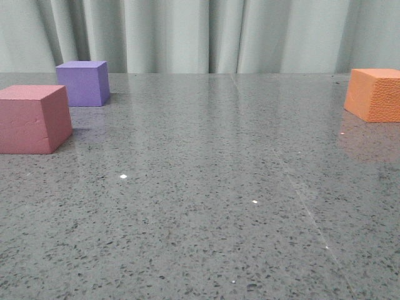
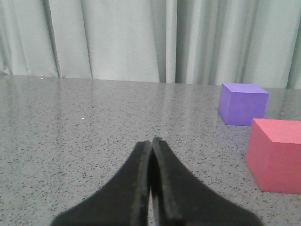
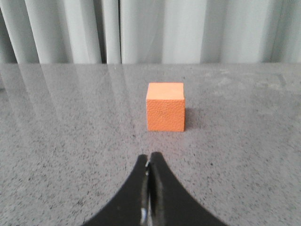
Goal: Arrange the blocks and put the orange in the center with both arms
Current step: 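Move the right gripper above the orange cube, opening it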
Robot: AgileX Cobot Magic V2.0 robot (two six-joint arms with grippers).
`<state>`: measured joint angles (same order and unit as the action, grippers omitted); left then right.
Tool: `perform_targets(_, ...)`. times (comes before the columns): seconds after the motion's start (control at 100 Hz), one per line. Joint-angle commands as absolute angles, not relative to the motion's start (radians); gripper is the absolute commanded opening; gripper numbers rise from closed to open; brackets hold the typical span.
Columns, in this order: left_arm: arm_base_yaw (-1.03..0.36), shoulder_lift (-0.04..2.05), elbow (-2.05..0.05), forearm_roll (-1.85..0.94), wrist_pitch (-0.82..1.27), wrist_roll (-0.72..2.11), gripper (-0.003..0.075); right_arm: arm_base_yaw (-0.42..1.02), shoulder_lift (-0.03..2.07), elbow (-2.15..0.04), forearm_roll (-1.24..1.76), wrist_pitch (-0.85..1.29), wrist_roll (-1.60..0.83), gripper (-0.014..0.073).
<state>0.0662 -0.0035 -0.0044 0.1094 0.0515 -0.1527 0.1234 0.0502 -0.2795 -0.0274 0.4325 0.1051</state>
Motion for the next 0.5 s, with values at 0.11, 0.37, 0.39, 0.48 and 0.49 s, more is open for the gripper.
perform_targets(0.11, 0.068, -0.038, 0.05, 0.105, -0.031, -0.156, -0.001, 0.122, 0.31, -0.527, -0.029, 0.536, 0.098, -0.0067)
perform_targets(0.37, 0.068, -0.038, 0.05, 0.105, -0.031, -0.156, -0.001, 0.122, 0.653, -0.791, -0.029, 0.557, 0.097, -0.0067)
perform_targets(0.39, 0.068, -0.038, 0.05, 0.105, -0.031, -0.156, -0.001, 0.122, 0.675, -0.802, -0.029, 0.557, 0.097, -0.0067)
perform_targets(0.48, 0.068, -0.038, 0.05, 0.105, -0.031, -0.156, -0.001, 0.122, 0.752, -0.855, -0.029, 0.558, 0.097, -0.0067)
perform_targets(0.49, 0.068, -0.038, 0.05, 0.105, -0.031, -0.156, -0.001, 0.122, 0.756, -0.861, -0.029, 0.556, 0.097, -0.0067)
